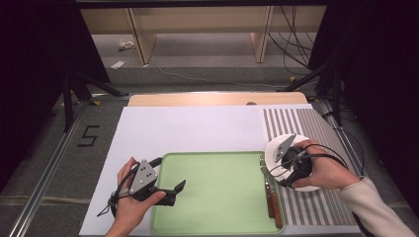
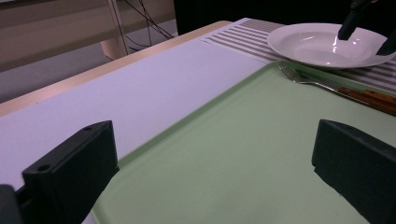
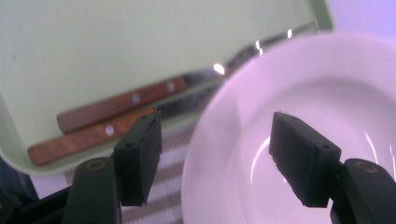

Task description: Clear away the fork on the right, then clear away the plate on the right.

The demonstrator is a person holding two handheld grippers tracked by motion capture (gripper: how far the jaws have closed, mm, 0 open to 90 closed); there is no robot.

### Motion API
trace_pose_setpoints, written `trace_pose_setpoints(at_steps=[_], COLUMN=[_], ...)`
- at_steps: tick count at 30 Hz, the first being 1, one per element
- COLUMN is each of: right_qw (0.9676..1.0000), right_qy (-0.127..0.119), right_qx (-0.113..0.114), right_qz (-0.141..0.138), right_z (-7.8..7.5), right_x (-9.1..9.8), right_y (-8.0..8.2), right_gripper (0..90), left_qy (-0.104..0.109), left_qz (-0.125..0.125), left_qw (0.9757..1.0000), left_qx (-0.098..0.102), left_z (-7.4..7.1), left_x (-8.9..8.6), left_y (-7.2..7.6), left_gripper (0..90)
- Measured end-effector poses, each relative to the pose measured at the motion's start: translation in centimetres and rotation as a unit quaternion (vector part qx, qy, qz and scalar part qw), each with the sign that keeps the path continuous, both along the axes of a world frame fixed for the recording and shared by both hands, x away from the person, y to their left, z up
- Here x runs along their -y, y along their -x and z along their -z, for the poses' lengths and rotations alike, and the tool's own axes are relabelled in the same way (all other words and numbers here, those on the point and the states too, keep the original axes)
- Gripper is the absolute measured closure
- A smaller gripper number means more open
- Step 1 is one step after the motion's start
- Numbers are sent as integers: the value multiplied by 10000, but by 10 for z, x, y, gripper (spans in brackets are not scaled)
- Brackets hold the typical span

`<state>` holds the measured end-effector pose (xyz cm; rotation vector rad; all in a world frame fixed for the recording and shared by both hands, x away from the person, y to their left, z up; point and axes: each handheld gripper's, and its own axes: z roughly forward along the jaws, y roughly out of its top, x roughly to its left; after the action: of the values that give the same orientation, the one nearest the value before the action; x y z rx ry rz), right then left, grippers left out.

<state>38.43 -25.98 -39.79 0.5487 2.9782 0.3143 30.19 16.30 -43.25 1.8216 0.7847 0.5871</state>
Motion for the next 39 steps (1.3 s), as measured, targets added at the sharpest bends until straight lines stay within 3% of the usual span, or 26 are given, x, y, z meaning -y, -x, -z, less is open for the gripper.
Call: trace_pose_setpoints(at_steps=[3, 8, 16, 26, 39], right_qw=[9998, 9995, 9991, 9991, 9987], right_qy=[6, 122, 141, 199, 446], right_qx=[-39, 13, -14, 41, -57], right_qz=[199, 287, 402, 367, 231], right_z=[1, 7, 8, 3, 15], right_x=[13, 27, 35, 41, 49], right_y=[2, 5, 6, 7, 16], right_gripper=[309, 237, 246, 247, 239], left_qy=[30, 49, 48, 50, 25], left_qz=[-24, -16, -25, -32, -64], left_qw=[10000, 10000, 10000, 10000, 10000], left_qx=[-32, -49, -24, -29, -5], left_z=[1, 2, 1, 1, -1], left_x=[-1, -1, -2, -1, 0], left_y=[-1, -1, -1, -2, -2], left_gripper=[0, 0, 0, 0, 0])
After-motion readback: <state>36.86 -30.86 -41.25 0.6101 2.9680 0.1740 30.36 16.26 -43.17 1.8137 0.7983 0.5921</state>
